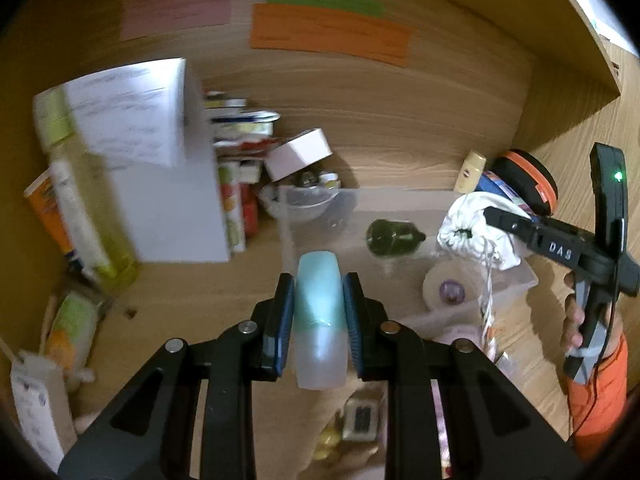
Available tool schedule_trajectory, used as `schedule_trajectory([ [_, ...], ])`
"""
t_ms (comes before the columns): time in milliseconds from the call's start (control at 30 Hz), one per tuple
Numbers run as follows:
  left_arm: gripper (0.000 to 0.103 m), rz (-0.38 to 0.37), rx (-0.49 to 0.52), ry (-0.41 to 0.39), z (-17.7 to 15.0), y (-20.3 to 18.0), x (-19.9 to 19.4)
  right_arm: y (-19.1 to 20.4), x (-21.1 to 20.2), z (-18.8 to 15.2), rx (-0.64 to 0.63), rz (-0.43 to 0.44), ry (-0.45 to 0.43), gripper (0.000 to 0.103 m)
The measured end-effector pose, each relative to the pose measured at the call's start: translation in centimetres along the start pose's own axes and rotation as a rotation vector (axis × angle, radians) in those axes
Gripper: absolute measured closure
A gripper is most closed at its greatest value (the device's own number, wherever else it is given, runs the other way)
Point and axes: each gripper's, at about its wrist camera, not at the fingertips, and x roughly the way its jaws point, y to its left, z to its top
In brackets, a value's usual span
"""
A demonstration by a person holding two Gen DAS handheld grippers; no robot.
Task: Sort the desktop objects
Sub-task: 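Place the white pouch into the clear bin with right gripper while left drops the tube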
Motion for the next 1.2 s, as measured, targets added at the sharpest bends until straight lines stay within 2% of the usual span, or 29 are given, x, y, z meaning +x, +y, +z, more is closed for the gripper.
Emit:
schedule_trajectory([
  [200,0.079,-0.001,0.044,0.028,1.6,-1.7,3.3,0.5,0.3,-0.5,-0.018,-0.044,-0.013,0.074],
  [333,0.079,0.005,0.064,0.057,1.5,-2.5,5.1,2.1,0.7,-1.0,-0.094,-0.129,-0.036,0.07],
  [500,0.079,0.018,0.081,0.087,0.8,-2.8,6.2,2.8,0.8,-1.3,-0.14,-0.174,-0.053,0.068],
  [567,0.079,0.015,0.085,0.095,0.7,-2.9,6.4,2.9,0.9,-1.3,-0.145,-0.18,-0.046,0.063],
  [633,0.079,0.009,0.092,0.103,0.4,-3.1,6.6,2.9,1.2,-1.4,-0.154,-0.185,-0.023,0.053],
  [800,0.079,0.029,0.115,0.093,0.3,-3.5,6.5,3.1,0.9,-1.4,-0.17,-0.192,-0.025,0.052],
  [967,0.079,0.042,0.119,0.061,0.5,-3.4,5.9,2.8,0.3,-1.2,-0.155,-0.206,-0.048,0.04],
  [1067,0.079,0.042,0.115,0.046,0.7,-3.4,5.4,2.6,-0.6,-0.8,-0.134,-0.171,-0.076,0.035],
  [1133,0.076,0.046,0.11,0.038,0.8,-3.3,5.0,2.7,-1.3,-0.6,-0.127,-0.164,-0.099,0.023],
  [1200,0.069,0.046,0.1,0.028,0.9,-3.1,4.3,2.7,-1.9,-0.5,-0.123,-0.166,-0.116,0.02],
])
